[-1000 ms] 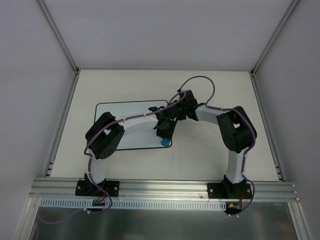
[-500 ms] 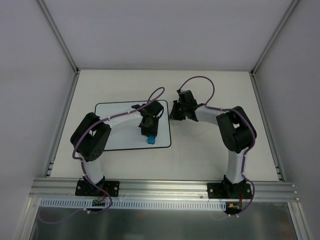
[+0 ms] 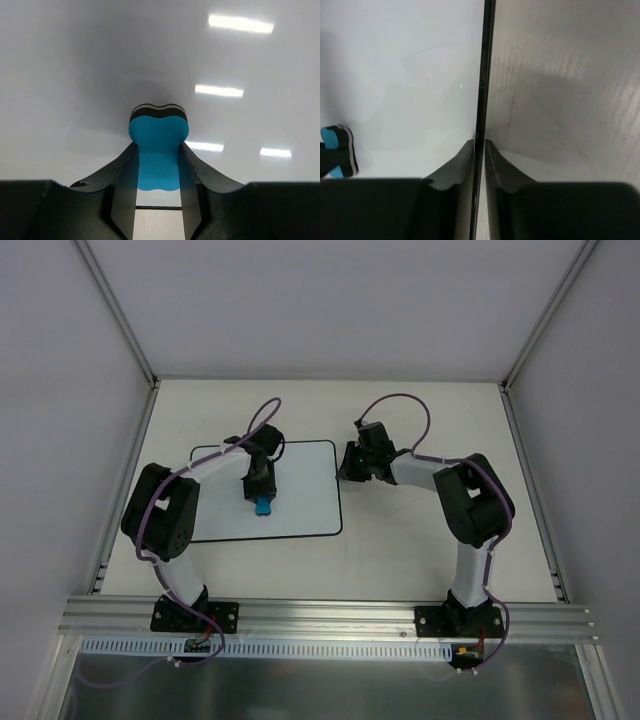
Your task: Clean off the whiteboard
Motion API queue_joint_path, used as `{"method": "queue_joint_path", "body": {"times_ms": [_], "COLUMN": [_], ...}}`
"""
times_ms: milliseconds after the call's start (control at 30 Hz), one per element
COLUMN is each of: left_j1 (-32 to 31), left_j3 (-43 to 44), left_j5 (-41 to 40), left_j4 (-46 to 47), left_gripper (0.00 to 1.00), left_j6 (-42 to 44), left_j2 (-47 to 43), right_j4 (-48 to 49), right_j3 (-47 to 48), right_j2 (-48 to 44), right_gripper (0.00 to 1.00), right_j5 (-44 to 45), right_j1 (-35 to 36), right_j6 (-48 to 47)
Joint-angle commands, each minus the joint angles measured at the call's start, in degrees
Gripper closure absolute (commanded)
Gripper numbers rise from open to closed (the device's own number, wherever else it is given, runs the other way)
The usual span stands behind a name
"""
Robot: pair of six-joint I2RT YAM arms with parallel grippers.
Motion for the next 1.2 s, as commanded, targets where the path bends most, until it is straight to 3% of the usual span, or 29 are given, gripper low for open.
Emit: {"method": "queue_joint_path", "body": {"times_ms": [0,233,333,400,433,467,900,1167], "left_j1": [4.3,7.4,6.5,3.8,3.8,1.1,-23.8,-31.2], "left_j3": [-0.8,1.7,2.8,4.3,4.3,5.8,29.6,40.0], "left_j5": [-3.7,-1.7,1.2,2.1,2.1,2.3,5.5,5.4], "left_j4": [-3.0,-3.2,-3.2,-3.2,-3.2,-3.2,-3.2,-3.2], "left_gripper": [1.0,1.0,1.0,1.0,1.0,1.0,1.0,1.0], "left_j6": [2.7,5.3,5.4,5.3,5.3,5.5,9.0,6.3], "left_j2": [-3.4,-7.9,-9.2,-10.0,-9.9,-9.7,8.8,20.9], "right_j4": [-5.1,-12.9,-16.7,-20.9,-22.1,-23.3,-41.1,-48.4], "right_j3": [-3.3,-5.1,-6.2,-6.3,-6.4,-6.5,-10.6,-11.9], "right_j2": [-2.7,-15.7,-22.8,-28.3,-30.0,-32.0,-59.6,-72.6], "right_gripper": [0.79,0.54,0.32,0.08,0.08,0.01,0.01,0.01], "right_j5": [3.7,7.9,9.7,11.0,12.9,13.4,29.2,35.3], "right_j1": [-0.3,-2.2,-3.9,-5.2,-5.6,-6.1,-8.7,-8.7], "right_j6": [-1.2,-4.8,-6.7,-8.8,-8.8,-9.9,-15.0,-16.4]}}
